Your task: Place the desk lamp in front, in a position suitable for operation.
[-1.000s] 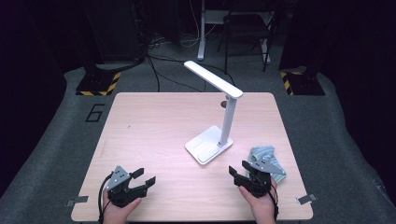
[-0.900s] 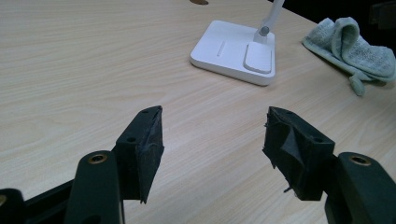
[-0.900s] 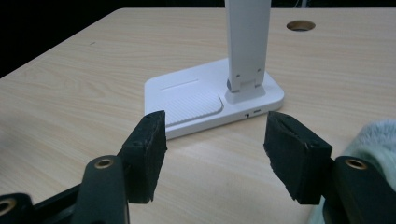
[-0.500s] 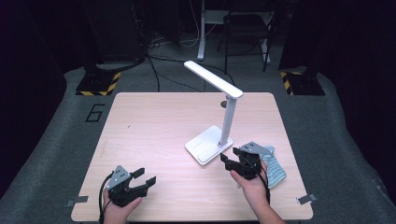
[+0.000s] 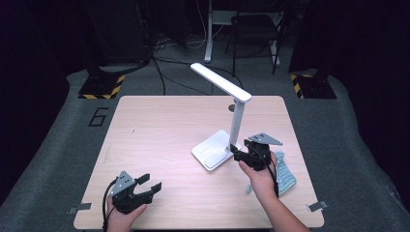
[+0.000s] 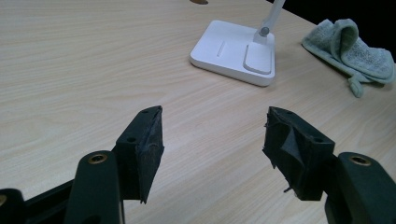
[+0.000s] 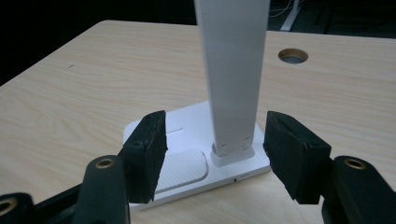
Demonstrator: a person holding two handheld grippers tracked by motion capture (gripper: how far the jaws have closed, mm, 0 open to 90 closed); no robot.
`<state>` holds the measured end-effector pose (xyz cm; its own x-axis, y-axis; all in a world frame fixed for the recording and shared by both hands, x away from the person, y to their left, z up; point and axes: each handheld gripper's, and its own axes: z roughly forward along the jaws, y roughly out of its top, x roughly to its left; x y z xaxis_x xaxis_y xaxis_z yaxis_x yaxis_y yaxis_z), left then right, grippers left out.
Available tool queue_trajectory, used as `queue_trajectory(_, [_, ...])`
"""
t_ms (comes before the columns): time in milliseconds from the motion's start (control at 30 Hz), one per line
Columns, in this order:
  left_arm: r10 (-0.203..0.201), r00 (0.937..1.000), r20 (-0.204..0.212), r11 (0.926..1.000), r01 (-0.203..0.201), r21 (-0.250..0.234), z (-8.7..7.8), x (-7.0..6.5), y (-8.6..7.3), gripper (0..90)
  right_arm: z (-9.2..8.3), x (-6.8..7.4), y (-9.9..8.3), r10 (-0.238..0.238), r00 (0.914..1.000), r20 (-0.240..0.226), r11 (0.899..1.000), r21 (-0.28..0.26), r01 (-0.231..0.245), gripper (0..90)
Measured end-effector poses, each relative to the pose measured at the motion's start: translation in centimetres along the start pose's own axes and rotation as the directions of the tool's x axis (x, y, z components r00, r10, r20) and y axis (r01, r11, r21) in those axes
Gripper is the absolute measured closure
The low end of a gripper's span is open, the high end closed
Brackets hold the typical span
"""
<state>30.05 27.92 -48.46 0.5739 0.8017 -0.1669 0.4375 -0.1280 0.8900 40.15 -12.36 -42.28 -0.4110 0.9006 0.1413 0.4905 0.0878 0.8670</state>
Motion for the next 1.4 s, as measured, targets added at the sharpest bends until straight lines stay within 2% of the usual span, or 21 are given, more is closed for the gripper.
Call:
queue_trajectory(167, [0.002, 1.0000, 0.001, 1.0000, -0.002, 0.003, 0.0, 0.0, 0.0, 37.0, 0.6, -0.2, 0.7, 0.009, 0.9996, 0.028, 1.000, -0.005, -0.009, 39.4])
queue_trajectory(300, [-0.008, 1.0000, -0.003, 0.9999, 0.008, -0.013, 0.1, -0.1, 0.0, 37.0, 1.2, 0.3, 1.1, -0.012, 0.9993, 0.037, 1.000, -0.006, 0.012, 39.5])
queue_trajectory(367, [-0.001, 1.0000, -0.002, 0.9999, 0.001, -0.010, 0.1, 0.0, 0.0, 37.0, 1.5, 0.5, 1.3, -0.022, 0.9989, 0.041, 1.000, -0.009, 0.022, 39.6])
queue_trajectory(667, [0.006, 1.0000, 0.007, 1.0000, -0.006, 0.001, 0.0, 0.0, 0.0, 37.0, 2.5, 1.2, 2.5, -0.024, 0.9965, 0.080, 0.999, -0.031, 0.026, 39.5])
queue_trajectory(767, [0.000, 1.0000, 0.002, 0.9999, 0.000, -0.013, 0.1, 0.0, 0.0, 37.0, 3.0, 1.5, 2.9, -0.038, 0.9944, 0.098, 0.999, -0.029, 0.041, 39.0])
queue_trajectory(867, [0.000, 1.0000, -0.003, 0.9999, 0.000, -0.012, 0.0, 0.0, 0.0, 37.0, 3.3, 1.4, 3.1, -0.030, 0.9928, 0.116, 0.999, -0.028, 0.033, 38.5])
queue_trajectory(1000, [0.001, 1.0000, -0.001, 0.9999, -0.001, -0.013, 0.1, 0.1, 0.0, 37.0, 3.5, 1.1, 3.3, -0.005, 0.9933, 0.116, 1.000, -0.030, 0.009, 39.9])
queue_trajectory(1033, [0.004, 1.0000, 0.002, 0.9999, -0.004, -0.015, 0.1, 0.1, 0.0, 37.0, 3.6, 1.1, 3.4, -0.011, 0.9929, 0.118, 0.999, -0.033, 0.015, 39.9])
queue_trajectory(1067, [0.004, 1.0000, 0.004, 0.9999, -0.004, -0.014, 0.1, 0.1, 0.0, 37.0, 3.7, 1.3, 3.5, -0.006, 0.9918, 0.128, 0.999, -0.031, 0.010, 39.8])
queue_trajectory(1100, [0.002, 1.0000, 0.004, 0.9999, -0.002, -0.015, 0.1, 0.0, 0.1, 37.0, 3.9, 1.3, 3.6, -0.025, 0.9903, 0.137, 0.999, -0.030, 0.029, 39.8])
queue_trajectory(1200, [0.009, 0.9999, 0.007, 0.9999, -0.009, -0.014, 0.1, 0.0, 0.1, 37.0, 4.2, 1.7, 3.9, -0.039, 0.9850, 0.168, 0.998, -0.040, 0.047, 39.9])
queue_trajectory(1300, [0.009, 0.9999, 0.007, 0.9999, -0.009, -0.013, 0.1, 0.1, 0.1, 37.0, 4.5, 2.0, 4.0, -0.042, 0.9815, 0.187, 0.998, -0.039, 0.050, 39.8])
queue_trajectory(1400, [0.002, 1.0000, 0.004, 0.9999, -0.002, -0.015, 0.1, 0.1, 0.1, 37.0, 4.5, 2.2, 4.1, -0.031, 0.9815, 0.189, 0.999, -0.033, 0.037, 39.5])
